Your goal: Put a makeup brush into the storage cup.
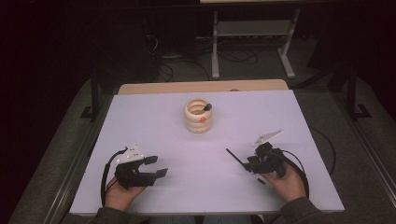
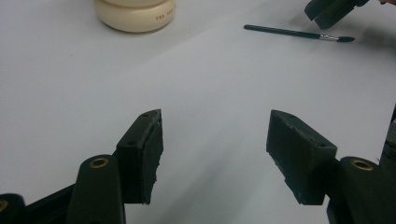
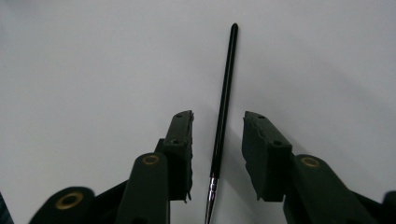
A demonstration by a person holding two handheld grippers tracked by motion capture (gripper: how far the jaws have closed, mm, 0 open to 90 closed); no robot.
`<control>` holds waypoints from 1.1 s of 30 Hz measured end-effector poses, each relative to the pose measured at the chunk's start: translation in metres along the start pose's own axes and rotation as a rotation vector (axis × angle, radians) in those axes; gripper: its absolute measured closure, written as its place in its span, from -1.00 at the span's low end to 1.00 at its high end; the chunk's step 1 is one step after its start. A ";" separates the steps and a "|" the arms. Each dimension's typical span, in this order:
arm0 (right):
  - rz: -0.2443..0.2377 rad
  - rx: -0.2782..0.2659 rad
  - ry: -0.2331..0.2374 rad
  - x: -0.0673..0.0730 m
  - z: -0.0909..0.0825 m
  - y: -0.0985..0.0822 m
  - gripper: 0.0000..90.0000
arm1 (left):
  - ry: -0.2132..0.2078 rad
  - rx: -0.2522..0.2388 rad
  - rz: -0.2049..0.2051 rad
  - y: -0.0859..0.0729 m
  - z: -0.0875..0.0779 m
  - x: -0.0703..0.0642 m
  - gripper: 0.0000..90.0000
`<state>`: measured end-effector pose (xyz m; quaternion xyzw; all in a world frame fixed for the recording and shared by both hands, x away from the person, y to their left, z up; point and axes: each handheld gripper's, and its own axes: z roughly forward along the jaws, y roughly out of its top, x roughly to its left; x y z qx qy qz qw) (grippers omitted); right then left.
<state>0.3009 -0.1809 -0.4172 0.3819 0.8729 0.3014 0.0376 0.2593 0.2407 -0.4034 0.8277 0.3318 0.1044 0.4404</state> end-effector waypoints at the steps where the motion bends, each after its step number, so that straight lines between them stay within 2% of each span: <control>1: -0.005 0.006 -0.007 0.000 0.002 -0.001 0.44 | 0.001 0.001 0.005 0.000 0.000 0.000 -0.20; 7: -0.004 0.039 -0.023 0.004 0.010 -0.004 0.57 | -0.003 -0.001 0.008 0.000 0.000 0.000 -0.20; 9: -0.019 0.059 -0.041 0.004 0.013 -0.005 0.59 | -0.003 0.002 -0.001 0.000 0.001 -0.001 -0.20; 13: -0.012 0.062 -0.046 0.006 0.015 -0.005 0.65 | -0.003 0.001 0.008 0.000 0.000 -0.001 -0.20; 17: -0.024 0.070 -0.090 0.009 0.016 -0.004 0.72 | -0.004 0.001 0.001 0.001 0.001 -0.001 -0.20; 22: 0.002 0.076 -0.136 0.015 0.018 -0.003 0.83 | -0.007 0.005 0.012 0.001 0.002 -0.003 -0.20; 26: 0.008 0.082 -0.125 0.014 0.018 -0.003 0.88 | -0.010 -0.002 0.010 0.002 0.001 -0.004 -0.19; 28: 0.026 0.080 -0.108 0.011 0.018 -0.003 0.89 | -0.011 -0.004 0.005 0.002 0.002 -0.004 -0.20; 31: 0.019 0.089 -0.114 0.013 0.018 -0.002 0.89 | -0.011 -0.003 0.004 0.002 0.003 -0.005 -0.20; 33: 0.013 0.084 -0.100 0.010 0.018 -0.002 0.89 | -0.012 -0.005 0.009 0.002 0.002 -0.006 -0.19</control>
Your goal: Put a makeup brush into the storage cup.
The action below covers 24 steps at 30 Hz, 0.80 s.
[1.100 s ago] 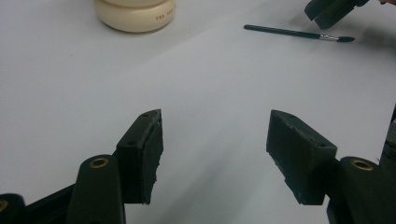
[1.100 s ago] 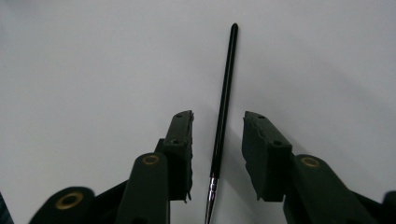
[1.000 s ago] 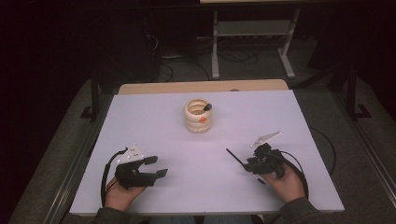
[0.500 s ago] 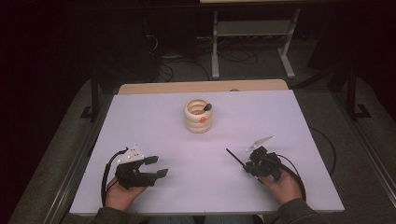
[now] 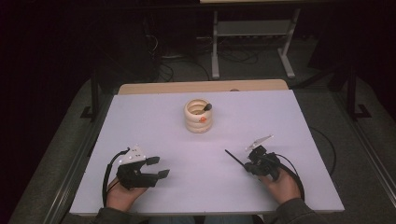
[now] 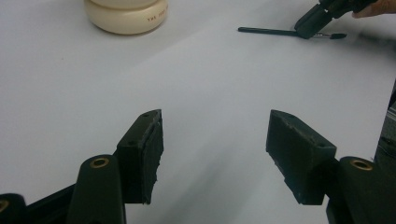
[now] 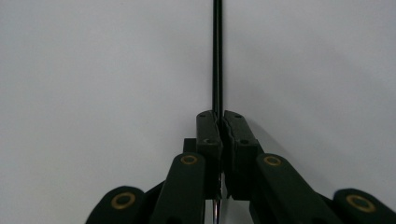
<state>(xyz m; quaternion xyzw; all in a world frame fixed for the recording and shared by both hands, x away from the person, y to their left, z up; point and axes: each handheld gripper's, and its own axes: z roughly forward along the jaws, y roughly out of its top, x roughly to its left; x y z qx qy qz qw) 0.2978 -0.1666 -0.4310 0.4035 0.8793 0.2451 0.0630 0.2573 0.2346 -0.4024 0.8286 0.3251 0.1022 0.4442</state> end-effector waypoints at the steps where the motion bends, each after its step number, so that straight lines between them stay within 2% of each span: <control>1: 0.014 -0.003 0.016 -0.002 0.000 0.000 0.89 | -0.001 -0.001 0.000 0.000 0.000 0.000 -0.19; 4: 0.034 -0.006 0.061 -0.008 -0.001 -0.001 0.89 | -0.004 0.001 -0.002 0.000 0.000 0.001 -0.19; 9: 0.029 -0.008 0.100 -0.014 -0.001 -0.001 0.89 | -0.013 0.003 -0.004 0.001 0.001 0.001 -0.19; 19: 0.011 -0.042 0.128 -0.018 -0.013 0.001 0.89 | -0.023 -0.003 0.003 0.003 0.002 -0.001 -0.19; 24: -0.011 -0.079 0.135 -0.015 -0.026 0.007 0.89 | -0.049 -0.010 0.003 0.009 0.004 -0.001 -0.20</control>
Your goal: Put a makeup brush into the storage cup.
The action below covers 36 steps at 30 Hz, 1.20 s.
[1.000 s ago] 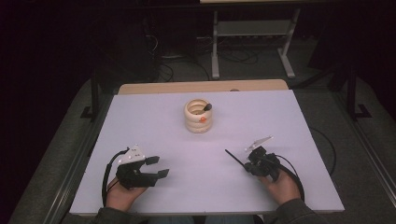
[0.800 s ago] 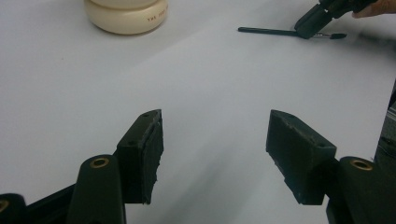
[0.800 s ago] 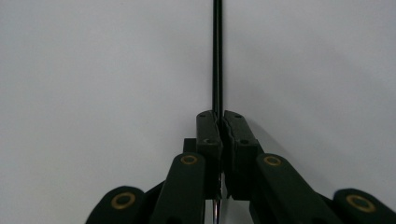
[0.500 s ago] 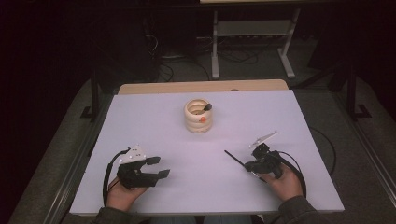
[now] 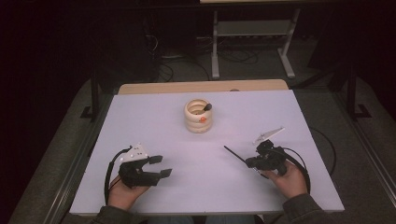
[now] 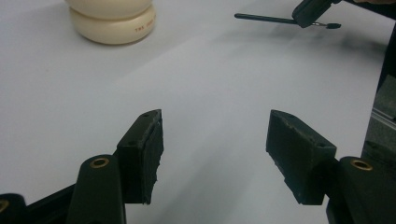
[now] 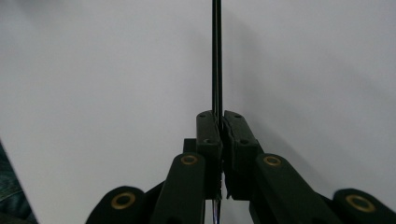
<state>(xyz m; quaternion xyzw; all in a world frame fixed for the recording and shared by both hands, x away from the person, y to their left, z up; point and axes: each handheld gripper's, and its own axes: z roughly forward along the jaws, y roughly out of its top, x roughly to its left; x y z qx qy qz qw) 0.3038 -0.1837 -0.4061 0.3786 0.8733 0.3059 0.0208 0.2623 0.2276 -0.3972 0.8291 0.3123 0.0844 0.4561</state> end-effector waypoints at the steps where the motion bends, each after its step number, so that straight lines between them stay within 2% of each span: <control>1: -0.008 -0.006 0.005 0.001 -0.003 0.002 0.89 | -0.004 0.004 0.002 0.001 0.001 -0.001 -0.19; 2: -0.013 -0.012 0.012 0.002 -0.006 0.005 0.89 | -0.007 0.012 0.015 0.002 0.002 -0.001 -0.20; 8: -0.077 -0.037 0.059 0.015 -0.022 0.019 0.89 | -0.037 0.028 0.032 0.008 0.004 -0.005 -0.20; 15: -0.175 -0.036 0.096 0.032 -0.029 0.034 0.89 | -0.063 0.049 0.072 0.019 0.006 -0.010 -0.20; 18: -0.190 -0.036 0.116 0.039 -0.030 0.037 0.89 | -0.074 0.053 0.099 0.026 0.005 -0.013 -0.20; 22: -0.226 -0.028 0.138 0.050 -0.028 0.043 0.89 | -0.086 0.067 0.127 0.034 0.005 -0.017 -0.20; 23: -0.251 -0.027 0.137 0.053 -0.026 0.045 0.89 | -0.089 0.067 0.130 0.036 0.005 -0.018 -0.20; 26: -0.289 -0.021 0.157 0.061 -0.023 0.048 0.89 | -0.103 0.079 0.152 0.041 0.007 -0.023 -0.20; 29: -0.350 -0.010 0.169 0.068 -0.016 0.052 0.89 | -0.136 0.097 0.174 0.045 0.010 -0.026 -0.20; 32: -0.385 0.010 0.193 0.073 -0.008 0.056 0.89 | -0.150 0.122 0.194 0.048 0.012 -0.029 -0.20; 36: -0.409 0.033 0.228 0.080 0.002 0.059 0.89 | -0.172 0.151 0.209 0.051 0.017 -0.031 -0.20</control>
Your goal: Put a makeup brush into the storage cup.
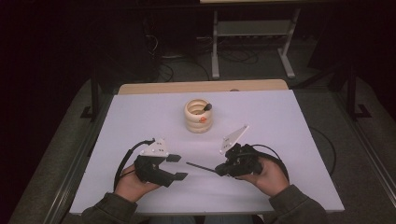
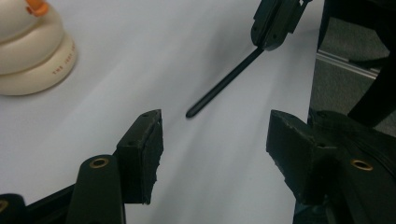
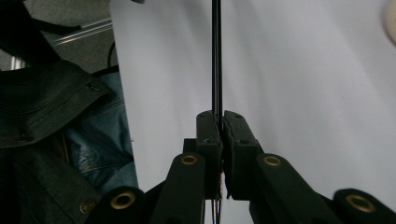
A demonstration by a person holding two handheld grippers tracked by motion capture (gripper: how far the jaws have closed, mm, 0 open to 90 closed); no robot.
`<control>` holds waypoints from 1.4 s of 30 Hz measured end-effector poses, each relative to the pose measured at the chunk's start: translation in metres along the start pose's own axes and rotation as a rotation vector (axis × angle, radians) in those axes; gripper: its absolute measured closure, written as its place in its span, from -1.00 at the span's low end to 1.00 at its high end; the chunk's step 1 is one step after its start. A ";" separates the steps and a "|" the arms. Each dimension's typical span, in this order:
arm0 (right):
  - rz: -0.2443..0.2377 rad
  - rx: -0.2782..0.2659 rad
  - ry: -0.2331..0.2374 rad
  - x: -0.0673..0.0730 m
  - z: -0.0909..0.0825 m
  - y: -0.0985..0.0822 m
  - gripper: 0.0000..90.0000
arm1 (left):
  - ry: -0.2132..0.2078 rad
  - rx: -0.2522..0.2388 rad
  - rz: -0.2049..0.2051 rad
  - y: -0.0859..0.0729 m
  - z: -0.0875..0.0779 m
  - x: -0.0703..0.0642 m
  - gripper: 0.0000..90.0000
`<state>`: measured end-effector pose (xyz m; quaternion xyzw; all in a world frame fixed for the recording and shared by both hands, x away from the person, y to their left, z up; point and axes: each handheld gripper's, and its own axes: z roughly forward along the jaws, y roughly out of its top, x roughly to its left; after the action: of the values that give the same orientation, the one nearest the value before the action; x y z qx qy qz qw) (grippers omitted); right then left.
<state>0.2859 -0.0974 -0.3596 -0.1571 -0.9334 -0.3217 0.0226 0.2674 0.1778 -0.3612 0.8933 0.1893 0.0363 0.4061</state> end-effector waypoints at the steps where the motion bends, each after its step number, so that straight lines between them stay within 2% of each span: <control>1: -0.007 0.003 0.009 0.001 0.002 0.001 0.89 | -0.007 0.009 0.007 0.001 0.002 0.000 -0.19; 6: -0.040 0.027 0.064 0.004 0.013 0.007 0.89 | -0.037 0.050 0.030 0.005 0.010 -0.003 -0.16; 11: -0.079 0.044 0.098 0.005 0.024 0.010 0.89 | -0.073 0.098 0.052 0.005 0.019 -0.006 -0.07; 17: -0.092 0.047 0.139 0.006 0.029 0.011 0.89 | -0.118 0.143 0.076 0.005 0.026 -0.007 0.15; 22: -0.093 0.048 0.159 0.005 0.031 0.012 0.89 | -0.150 0.175 0.085 0.006 0.032 -0.007 0.29; 27: -0.086 0.060 0.179 0.004 0.032 0.013 0.89 | -0.177 0.210 0.119 0.010 0.036 -0.006 0.37; 36: -0.122 0.061 0.193 0.007 0.034 0.016 0.89 | -0.208 0.267 0.140 0.011 0.044 -0.008 0.47; 42: -0.130 0.071 0.197 0.008 0.034 0.018 0.89 | -0.228 0.286 0.164 0.011 0.047 -0.009 0.63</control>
<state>0.2860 -0.0611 -0.3749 -0.0631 -0.9457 -0.3033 0.0987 0.2729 0.1345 -0.3842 0.9525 0.0722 -0.0593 0.2897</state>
